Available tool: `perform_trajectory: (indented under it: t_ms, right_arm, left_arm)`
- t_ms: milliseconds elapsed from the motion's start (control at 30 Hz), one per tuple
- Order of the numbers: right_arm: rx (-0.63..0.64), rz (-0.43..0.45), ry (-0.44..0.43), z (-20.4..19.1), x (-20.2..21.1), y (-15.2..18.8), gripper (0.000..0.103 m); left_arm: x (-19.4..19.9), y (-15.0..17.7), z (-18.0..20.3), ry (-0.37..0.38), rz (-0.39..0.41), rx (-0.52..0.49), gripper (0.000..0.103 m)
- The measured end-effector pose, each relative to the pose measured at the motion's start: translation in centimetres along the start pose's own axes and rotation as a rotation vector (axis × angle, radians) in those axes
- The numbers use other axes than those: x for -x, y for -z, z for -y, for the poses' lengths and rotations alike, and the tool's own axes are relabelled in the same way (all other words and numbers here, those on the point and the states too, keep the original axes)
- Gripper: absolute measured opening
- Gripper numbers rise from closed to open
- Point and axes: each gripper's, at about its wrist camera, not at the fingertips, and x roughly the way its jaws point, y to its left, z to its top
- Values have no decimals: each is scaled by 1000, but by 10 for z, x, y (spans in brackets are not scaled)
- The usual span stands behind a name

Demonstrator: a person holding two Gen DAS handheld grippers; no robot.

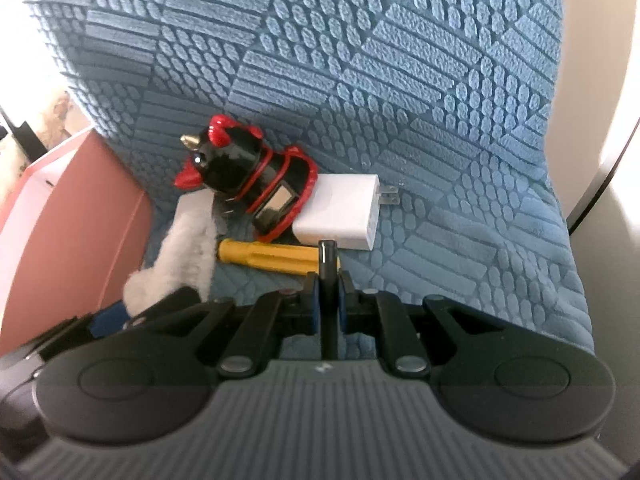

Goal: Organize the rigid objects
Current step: 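Grasp and lift the fluffy toy with the left gripper while the right gripper grasps the black USB stick, then release the fluffy toy into the pink box while the right gripper drops the USB stick there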

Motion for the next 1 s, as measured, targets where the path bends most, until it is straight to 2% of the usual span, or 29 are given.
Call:
perform_trajectory:
  t_ms: [500, 1000]
  right_arm:
    - [53, 49, 3, -20, 57, 36, 13]
    - [84, 85, 1, -45, 94, 79, 13]
  left_arm:
    - [80, 9, 0, 63, 20, 12, 51]
    - [128, 20, -18, 99, 49, 30, 51]
